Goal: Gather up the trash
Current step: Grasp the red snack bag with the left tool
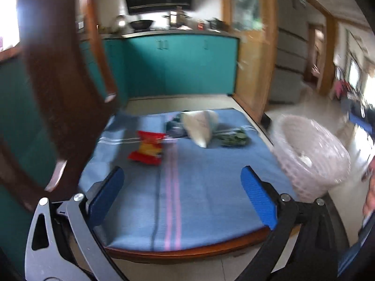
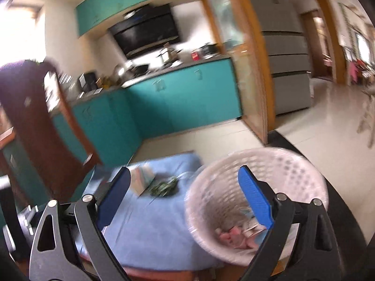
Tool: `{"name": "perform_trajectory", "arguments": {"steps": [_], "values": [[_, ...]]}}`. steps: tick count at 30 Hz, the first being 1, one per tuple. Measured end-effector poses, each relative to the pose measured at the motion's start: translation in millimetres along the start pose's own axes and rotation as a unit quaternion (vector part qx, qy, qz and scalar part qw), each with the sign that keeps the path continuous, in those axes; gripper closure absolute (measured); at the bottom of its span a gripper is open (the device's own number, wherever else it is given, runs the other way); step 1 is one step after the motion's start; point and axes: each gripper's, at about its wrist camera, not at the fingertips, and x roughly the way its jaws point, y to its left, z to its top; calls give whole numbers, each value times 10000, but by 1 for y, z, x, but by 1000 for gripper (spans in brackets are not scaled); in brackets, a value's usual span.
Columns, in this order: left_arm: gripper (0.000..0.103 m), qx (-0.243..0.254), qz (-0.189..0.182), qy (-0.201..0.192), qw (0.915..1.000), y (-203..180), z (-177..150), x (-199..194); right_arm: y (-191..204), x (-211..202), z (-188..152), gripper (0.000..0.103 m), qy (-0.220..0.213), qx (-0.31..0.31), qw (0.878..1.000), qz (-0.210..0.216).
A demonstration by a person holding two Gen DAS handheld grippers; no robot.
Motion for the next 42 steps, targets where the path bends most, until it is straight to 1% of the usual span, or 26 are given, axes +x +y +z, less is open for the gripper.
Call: {"name": "perform_trajectory", "arguments": {"steps": [2, 3, 6, 10, 13, 19, 24, 29, 32, 38, 39, 40, 41, 42], "values": [[4, -130, 183, 105, 9997, 9, -6, 6, 22, 8, -10, 12, 235, -317, 9991, 184], [4, -122, 162, 195, 9996, 11, -7, 10, 34, 11, -16, 12, 359, -526, 9976, 281], [4, -132, 133, 206, 9996, 14, -7, 11, 57, 16, -28, 12, 482, -878, 9941, 418], [4, -91, -19, 291, 9995, 11, -8, 14, 68, 18, -34, 12, 533, -951, 9928, 492], [4, -4, -19, 323, 9995, 8, -11, 11, 69, 21, -34, 12, 585, -941, 9927, 484], [4, -164, -9, 379, 9991, 14, -11, 12, 70, 25, -35, 12, 604, -973, 9923, 466], [4, -81, 4, 512, 9987, 12, -12, 24, 69, 25, -36, 12, 636, -939, 9924, 478], [4, -22, 163, 663, 9977, 19, 0, 57, 66, 27, -34, 12, 647, -865, 9929, 498], [4, 64, 272, 792, 9965, 27, 15, 90, 64, 32, -35, 12, 689, -846, 9928, 493], [4, 115, 242, 1360, 9904, 39, 39, 170, 58, 38, -35, 12, 812, -855, 9918, 500], [7, 76, 252, 1527, 9879, 43, 41, 189, 57, 39, -34, 12, 834, -856, 9915, 513], [17, 22, 207, 1648, 9861, 45, 41, 201, 58, 40, -33, 12, 855, -861, 9911, 555], [27, -77, 79, 1842, 9828, 49, 40, 215, 58, 40, -33, 12, 873, -884, 9903, 615], [67, -177, 3, 1988, 9799, 53, 38, 224, 60, 42, -33, 12, 933, -970, 9882, 726]]}}
